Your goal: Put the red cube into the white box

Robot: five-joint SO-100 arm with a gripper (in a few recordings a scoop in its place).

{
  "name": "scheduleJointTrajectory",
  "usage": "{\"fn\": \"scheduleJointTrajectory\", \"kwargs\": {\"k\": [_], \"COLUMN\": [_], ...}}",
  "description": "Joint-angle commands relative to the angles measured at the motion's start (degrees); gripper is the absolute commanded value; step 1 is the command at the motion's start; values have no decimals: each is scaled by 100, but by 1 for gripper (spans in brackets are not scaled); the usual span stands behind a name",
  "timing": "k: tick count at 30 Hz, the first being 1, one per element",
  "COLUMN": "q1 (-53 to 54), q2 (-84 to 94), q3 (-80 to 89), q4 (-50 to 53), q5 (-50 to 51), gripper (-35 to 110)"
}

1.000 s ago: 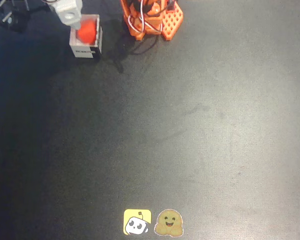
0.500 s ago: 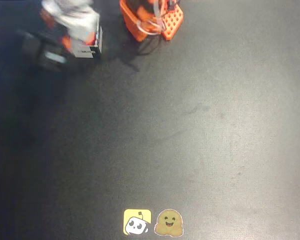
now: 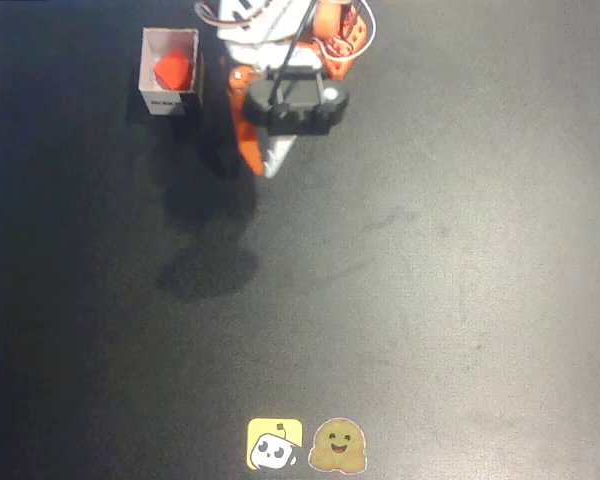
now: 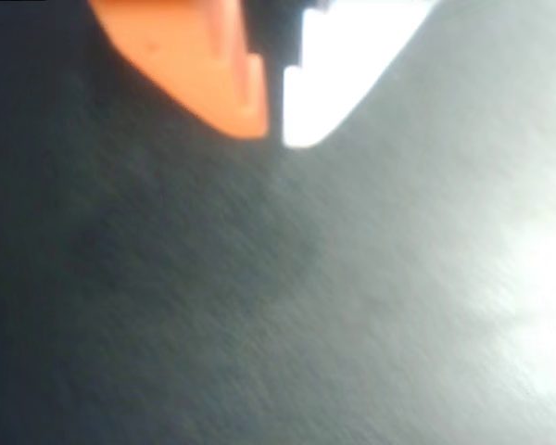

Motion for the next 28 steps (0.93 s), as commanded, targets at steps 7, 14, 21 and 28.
{"fn": "scheduleJointTrajectory", "kwargs": {"k": [7, 14, 21, 28], "q1": [-800, -747, -721, -721], "q2": [782, 791, 782, 782], "q3": [1450, 1705, 1705, 1705], "q4": [-1072, 413, 1107, 1107], "q5": [949, 1230, 1178, 1187], "gripper": [0, 0, 0, 0]}}
